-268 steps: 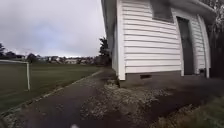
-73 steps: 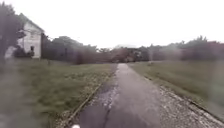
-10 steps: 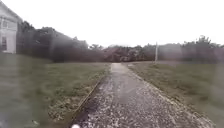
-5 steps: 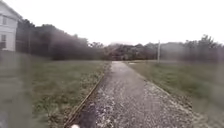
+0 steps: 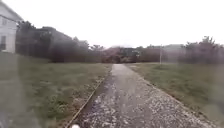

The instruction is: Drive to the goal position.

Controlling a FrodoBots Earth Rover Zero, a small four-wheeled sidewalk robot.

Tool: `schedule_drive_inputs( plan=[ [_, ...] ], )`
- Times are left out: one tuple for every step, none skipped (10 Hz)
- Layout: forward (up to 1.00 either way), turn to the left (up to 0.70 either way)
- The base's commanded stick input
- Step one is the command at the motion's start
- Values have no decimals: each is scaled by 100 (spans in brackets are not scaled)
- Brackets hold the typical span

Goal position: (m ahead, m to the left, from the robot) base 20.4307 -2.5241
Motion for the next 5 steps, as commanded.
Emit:
schedule_drive_inputs(
  plan=[
    [70,0],
    [70,0],
    [70,0],
    [70,0],
    [70,0]
  ],
)
